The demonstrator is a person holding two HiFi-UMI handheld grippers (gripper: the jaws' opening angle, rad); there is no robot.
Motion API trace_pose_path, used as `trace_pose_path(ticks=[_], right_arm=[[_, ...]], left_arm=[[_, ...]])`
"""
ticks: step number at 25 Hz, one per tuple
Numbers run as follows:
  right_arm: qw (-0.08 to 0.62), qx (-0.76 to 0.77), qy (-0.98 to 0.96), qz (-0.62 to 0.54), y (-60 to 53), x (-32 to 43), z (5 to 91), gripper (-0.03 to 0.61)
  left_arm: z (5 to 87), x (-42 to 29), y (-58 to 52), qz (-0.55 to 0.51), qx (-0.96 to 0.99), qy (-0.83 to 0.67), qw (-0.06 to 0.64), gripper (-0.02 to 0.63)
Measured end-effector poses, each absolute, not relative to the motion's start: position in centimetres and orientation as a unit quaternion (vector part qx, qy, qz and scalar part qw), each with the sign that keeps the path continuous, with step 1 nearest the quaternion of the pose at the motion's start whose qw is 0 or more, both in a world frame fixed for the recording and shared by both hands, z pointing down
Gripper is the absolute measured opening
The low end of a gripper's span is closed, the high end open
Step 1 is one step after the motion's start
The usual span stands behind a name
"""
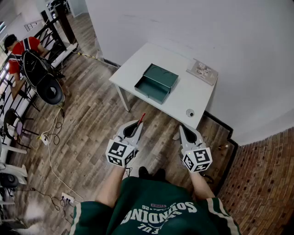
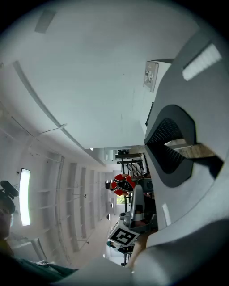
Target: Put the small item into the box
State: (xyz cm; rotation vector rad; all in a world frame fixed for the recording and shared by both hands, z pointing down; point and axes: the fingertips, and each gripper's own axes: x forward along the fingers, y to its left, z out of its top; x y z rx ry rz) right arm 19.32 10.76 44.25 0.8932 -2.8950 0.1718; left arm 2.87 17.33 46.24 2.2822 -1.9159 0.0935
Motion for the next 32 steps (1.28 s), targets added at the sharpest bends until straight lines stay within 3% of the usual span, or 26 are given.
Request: trace_pose_path(ticks=[17,32], right_arm=[[0.043,0.298,-0.951,0.074,10.7,18.8,45.1,0.003],[0.042,0.3,-0.95,0.082,11.2,13.8,45.7,0.003]], left_arm=[[47.0,2.3,16.5,0.025,0.773,-0.628,0.086,0.064],[48.2,-3.1,17.5,0.026,0.772,-0.628,0.093,0.064]])
